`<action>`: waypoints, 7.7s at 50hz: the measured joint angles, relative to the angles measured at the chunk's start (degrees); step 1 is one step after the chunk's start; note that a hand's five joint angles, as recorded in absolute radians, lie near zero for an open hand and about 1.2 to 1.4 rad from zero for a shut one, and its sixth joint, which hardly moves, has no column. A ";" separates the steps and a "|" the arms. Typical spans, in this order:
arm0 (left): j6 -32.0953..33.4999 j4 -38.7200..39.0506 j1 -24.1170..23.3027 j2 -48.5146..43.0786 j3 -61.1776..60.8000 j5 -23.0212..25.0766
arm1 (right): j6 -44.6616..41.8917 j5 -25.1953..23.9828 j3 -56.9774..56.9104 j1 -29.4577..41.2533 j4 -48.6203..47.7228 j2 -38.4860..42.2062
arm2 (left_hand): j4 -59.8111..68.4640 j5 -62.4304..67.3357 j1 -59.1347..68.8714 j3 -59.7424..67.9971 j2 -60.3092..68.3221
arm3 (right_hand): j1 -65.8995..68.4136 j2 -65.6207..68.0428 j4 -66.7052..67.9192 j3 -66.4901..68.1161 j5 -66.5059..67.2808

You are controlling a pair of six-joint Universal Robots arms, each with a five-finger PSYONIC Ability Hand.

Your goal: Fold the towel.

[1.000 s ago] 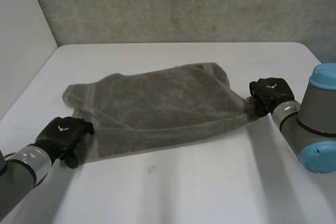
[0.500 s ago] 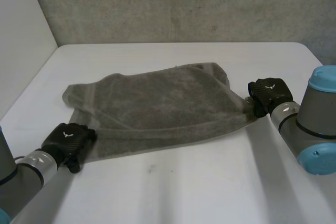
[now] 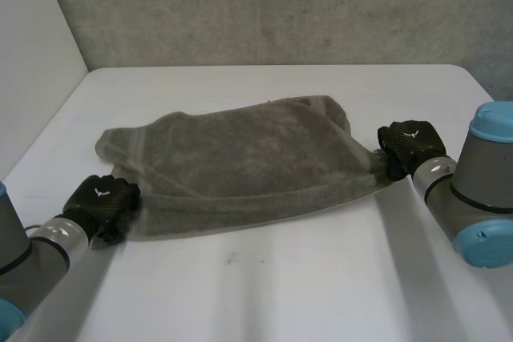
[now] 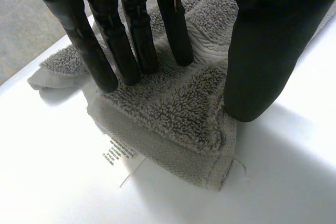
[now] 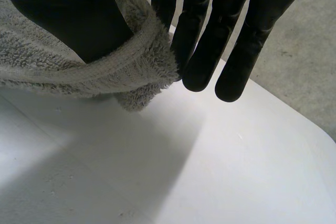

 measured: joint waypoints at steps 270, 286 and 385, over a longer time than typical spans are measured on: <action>-4.79 -37.29 -0.81 3.62 20.07 0.19 | -35.19 -11.71 -5.17 -14.48 41.09 -12.48 | 29.00 0.00 28.42 28.90 28.96 | 0.99 0.00 0.00 -0.03 0.16; -16.51 -31.99 -3.74 -19.73 48.22 -0.87 | -25.48 -7.12 -13.56 -9.23 13.48 3.91 | 29.00 0.00 28.42 28.91 28.96 | 0.99 0.00 0.00 -0.03 0.22; -18.04 -7.04 -10.48 1.45 17.78 -8.81 | -18.31 -8.69 2.51 -20.41 -0.26 3.30 | -31.17 -28.23 -31.11 -31.21 -31.33 | -0.54 -0.05 -0.02 -0.27 -0.88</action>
